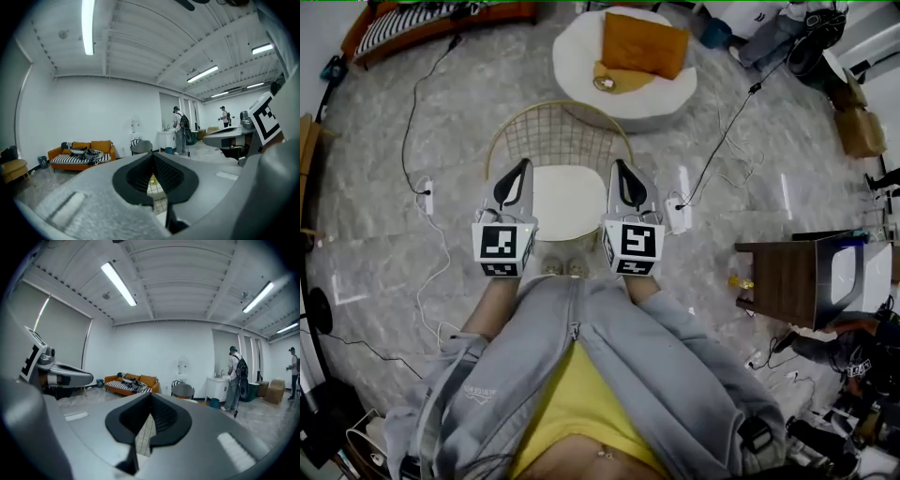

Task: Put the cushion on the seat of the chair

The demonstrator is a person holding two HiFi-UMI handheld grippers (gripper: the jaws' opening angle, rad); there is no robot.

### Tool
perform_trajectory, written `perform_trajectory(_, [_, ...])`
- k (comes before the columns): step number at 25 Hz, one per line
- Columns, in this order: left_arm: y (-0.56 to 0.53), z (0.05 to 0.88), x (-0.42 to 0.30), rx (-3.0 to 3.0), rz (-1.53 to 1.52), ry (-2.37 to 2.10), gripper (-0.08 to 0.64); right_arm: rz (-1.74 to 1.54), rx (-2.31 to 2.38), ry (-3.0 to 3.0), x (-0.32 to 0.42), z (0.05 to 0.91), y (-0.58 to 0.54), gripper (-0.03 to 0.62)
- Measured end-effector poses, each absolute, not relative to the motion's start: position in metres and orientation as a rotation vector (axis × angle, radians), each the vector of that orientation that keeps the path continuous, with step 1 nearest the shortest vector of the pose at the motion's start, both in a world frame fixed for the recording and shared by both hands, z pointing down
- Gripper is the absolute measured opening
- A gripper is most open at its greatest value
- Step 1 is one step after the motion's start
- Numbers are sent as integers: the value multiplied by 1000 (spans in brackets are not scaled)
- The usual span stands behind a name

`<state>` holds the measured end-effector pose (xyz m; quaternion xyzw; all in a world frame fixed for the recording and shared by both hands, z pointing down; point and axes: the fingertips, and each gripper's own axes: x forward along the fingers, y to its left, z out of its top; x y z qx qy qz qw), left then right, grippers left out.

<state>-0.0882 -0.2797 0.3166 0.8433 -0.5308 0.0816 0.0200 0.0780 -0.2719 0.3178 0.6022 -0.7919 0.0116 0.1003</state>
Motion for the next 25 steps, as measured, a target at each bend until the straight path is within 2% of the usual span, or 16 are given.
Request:
perform_trajectory(5, [-278, 281, -85, 2641, 167, -1675, 8, -45, 1750, -2416, 70, 283, -266, -2])
perform_trajectory(25, [-278, 286, -82, 2632, 175, -1669, 8, -50, 1726, -2431, 69, 287, -267, -2])
